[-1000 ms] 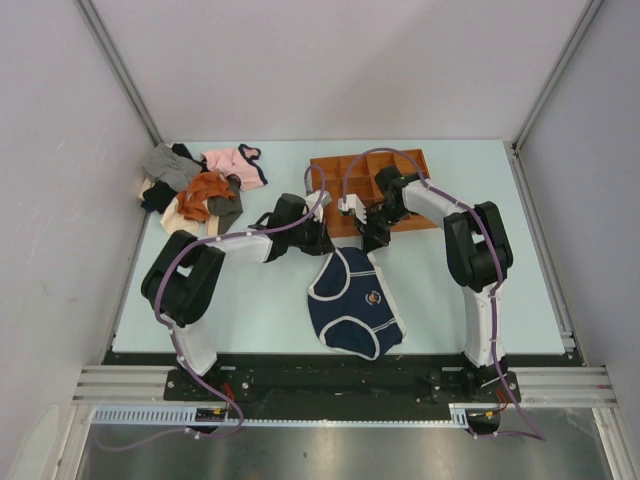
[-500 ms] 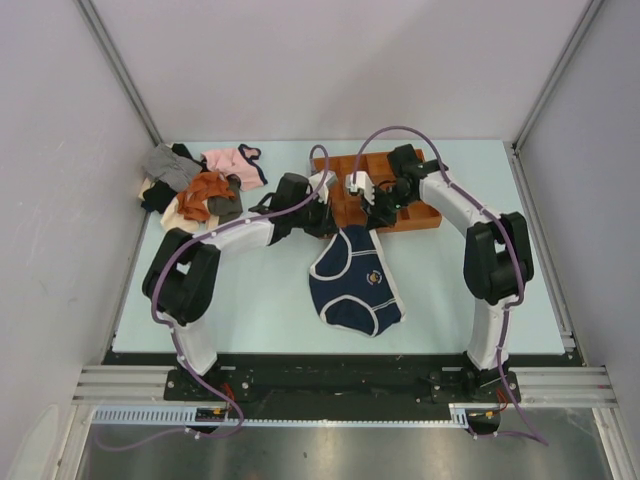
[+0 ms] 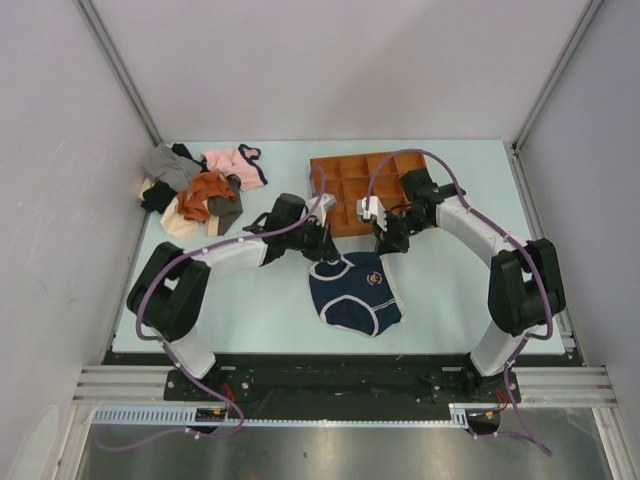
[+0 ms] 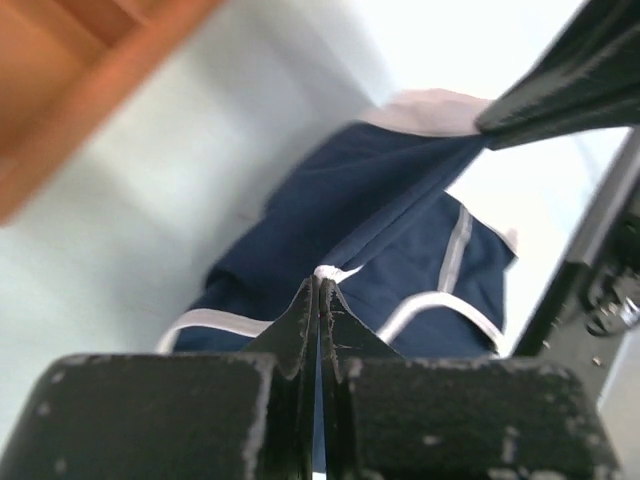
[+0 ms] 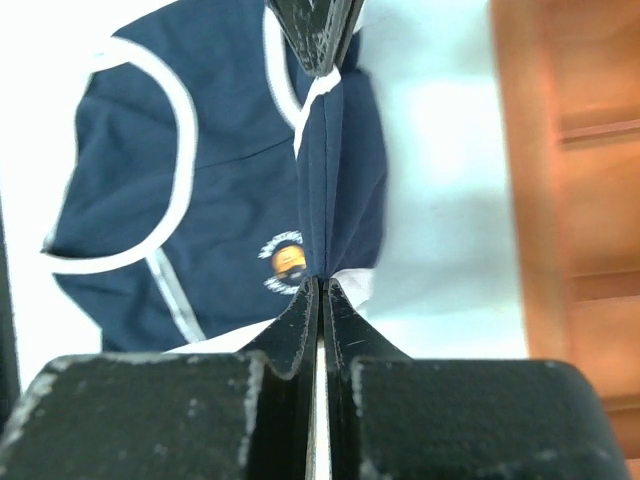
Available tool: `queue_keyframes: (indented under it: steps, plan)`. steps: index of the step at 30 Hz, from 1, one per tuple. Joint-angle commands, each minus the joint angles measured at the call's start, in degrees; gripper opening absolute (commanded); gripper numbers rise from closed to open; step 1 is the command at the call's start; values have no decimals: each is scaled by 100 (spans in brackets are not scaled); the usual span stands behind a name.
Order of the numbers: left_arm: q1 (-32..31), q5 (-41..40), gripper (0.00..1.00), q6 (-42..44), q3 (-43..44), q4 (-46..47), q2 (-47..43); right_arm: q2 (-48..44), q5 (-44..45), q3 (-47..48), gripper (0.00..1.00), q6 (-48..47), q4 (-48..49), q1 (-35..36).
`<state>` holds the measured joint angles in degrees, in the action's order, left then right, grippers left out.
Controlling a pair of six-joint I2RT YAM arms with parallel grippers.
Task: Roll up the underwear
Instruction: Fold the underwear at the center of the board.
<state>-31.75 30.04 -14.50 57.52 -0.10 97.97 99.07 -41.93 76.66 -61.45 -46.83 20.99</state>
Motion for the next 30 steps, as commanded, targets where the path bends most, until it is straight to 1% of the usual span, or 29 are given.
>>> queue_keyframes:
  steps: [1, 8, 15, 23, 30]
  plan:
    - [-252, 327, 0, -299, -328, 511, -560, -502, -201, -441, 0, -236, -54, 19]
    - [-876, 186, 1, -439, -697, 555, -762, -1169, -307, -1241, 0, -543, -248, 89]
    - [-1316, -59, 0, -764, -1190, 792, -1087, -1714, -219, -1970, 0, -701, -222, 80]
    - [-1747, -288, 0, -1054, -1436, 1020, -1202, -2040, -52, -2585, 0, -781, -55, 63]
    - [-1967, -403, 0, -1142, -1384, 1056, -1018, -2023, -52, -2771, 0, -895, -19, 28]
